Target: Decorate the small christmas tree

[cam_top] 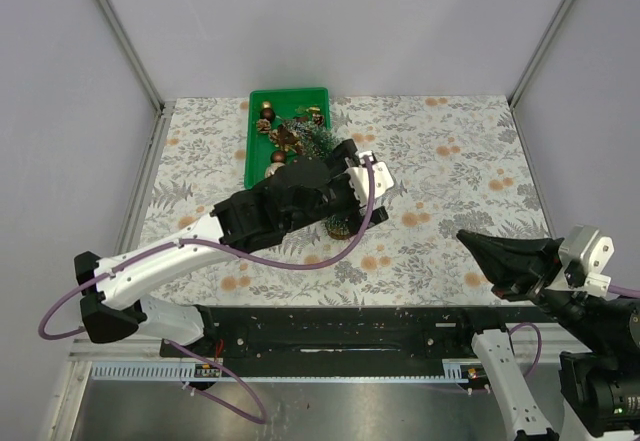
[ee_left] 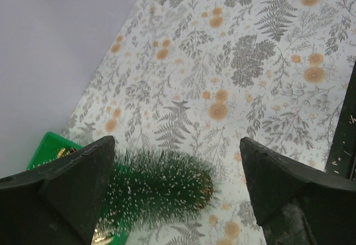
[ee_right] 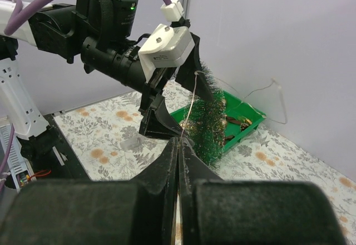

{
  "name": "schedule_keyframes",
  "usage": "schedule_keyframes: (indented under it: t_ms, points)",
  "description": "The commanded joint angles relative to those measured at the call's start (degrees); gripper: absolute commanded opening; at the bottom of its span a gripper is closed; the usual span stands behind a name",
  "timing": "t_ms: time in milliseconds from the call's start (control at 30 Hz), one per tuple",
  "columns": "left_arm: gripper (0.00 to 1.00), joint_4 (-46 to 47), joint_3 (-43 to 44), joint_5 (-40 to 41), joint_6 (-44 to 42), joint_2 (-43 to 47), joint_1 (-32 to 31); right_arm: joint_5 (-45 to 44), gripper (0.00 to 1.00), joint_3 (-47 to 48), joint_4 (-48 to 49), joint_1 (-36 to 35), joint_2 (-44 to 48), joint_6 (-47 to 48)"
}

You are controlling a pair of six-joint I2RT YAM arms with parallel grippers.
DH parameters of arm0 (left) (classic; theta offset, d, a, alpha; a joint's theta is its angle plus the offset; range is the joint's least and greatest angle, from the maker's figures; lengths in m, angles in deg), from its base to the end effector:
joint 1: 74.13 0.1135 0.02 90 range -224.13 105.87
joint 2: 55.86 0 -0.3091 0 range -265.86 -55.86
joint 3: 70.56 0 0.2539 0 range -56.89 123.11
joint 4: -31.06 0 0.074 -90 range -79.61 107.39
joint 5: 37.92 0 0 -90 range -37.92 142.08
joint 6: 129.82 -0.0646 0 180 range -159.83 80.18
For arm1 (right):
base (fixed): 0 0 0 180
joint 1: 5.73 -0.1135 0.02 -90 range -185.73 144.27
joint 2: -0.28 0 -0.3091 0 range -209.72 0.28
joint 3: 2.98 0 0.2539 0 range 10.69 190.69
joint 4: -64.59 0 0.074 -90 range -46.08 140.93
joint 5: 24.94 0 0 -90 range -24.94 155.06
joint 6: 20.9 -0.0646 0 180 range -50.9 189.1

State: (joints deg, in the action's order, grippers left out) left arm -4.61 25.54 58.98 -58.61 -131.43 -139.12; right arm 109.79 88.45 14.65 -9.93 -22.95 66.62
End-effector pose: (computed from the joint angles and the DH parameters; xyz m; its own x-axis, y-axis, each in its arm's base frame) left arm 0.1398 -0.2814 0.4658 0.1695 0.3931 -0.9037 0.8409 0.4206 0.3406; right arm -0.0591 0.0412 0.5087 0.2811 0.0515 -0.9583 -0.7314 0.6580 -0.1792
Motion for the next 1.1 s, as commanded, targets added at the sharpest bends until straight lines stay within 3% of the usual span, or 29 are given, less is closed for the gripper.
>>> schedule_keyframes:
  t_ms: [0,200,267,433,467,867,1067]
  points:
    - [0.98,8.9,-0.3,-0.5,-6.2,-0.8,-1.4,1.3,0.00,0.1,-0.9,-0.9,1.5,1.6]
    - [0.75,13.0,-1.1,0.0,-9.9,-2.1,-3.6,1.9,0.00,0.3,-1.9,-2.0,2.4,2.1]
    - [0.60,14.3,-0.2,1.6,-10.0,-3.4,-4.0,3.1,0.00,0.6,-1.8,-2.3,2.4,2.1]
    - [0.07,16.9,1.3,5.9,-9.9,-4.4,-4.0,3.1,0.00,2.6,-2.3,-3.2,2.3,2.1]
    - [0.00,16.3,1.6,6.3,-9.3,-4.1,-4.0,2.9,0.00,2.8,-2.6,-3.3,2.3,2.1]
    - [0.00,5.0,-1.5,5.2,2.0,6.1,-4.9,-1.0,0.00,3.5,-1.4,-3.6,0.2,2.1]
    - [0.00,1.5,-8.1,6.2,4.1,14.3,-4.9,-1.7,0.00,4.1,-2.0,-3.6,-1.9,4.2]
